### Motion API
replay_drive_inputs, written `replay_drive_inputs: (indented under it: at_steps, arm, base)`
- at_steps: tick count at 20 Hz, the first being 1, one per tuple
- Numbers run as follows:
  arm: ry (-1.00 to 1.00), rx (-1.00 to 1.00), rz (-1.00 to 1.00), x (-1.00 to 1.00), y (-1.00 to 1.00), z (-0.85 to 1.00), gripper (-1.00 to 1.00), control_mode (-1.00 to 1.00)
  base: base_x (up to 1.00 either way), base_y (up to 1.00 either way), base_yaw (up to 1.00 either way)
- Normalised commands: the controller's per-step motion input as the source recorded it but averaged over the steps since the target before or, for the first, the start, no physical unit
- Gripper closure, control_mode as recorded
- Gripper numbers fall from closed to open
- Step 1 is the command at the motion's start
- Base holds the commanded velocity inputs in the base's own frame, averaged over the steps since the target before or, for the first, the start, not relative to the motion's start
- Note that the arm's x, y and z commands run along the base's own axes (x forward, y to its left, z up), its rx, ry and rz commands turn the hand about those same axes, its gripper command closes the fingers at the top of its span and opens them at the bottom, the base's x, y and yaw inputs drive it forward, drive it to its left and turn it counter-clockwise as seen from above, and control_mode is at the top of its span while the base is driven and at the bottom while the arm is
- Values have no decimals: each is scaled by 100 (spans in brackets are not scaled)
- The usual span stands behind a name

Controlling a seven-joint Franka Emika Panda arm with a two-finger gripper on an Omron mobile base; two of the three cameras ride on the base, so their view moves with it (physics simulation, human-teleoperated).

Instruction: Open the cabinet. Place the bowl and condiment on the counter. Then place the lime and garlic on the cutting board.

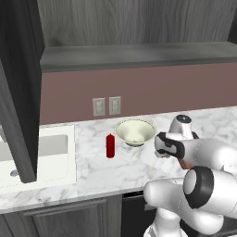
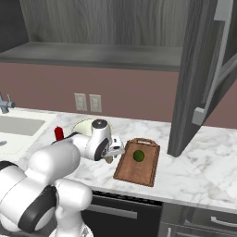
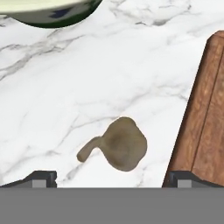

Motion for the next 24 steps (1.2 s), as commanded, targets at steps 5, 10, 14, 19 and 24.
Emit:
replay_drive_inputs:
  at_steps: [5, 10, 14, 19, 24]
  arm:
    - [0, 0, 0, 11, 0, -8, -100, -100]
    - [0, 0, 0, 9, 0, -9, -100, -100]
    - [0, 0, 0, 8, -3, -5, -100, -100]
    - [0, 0, 0, 4, -6, -5, -100, -100]
    - [0, 0, 0, 5, -2, -8, -100, -100]
  base:
    - [0, 0, 0]
    - [0, 0, 0]
    - [0, 0, 0]
    - [0, 0, 0]
    - [0, 0, 0]
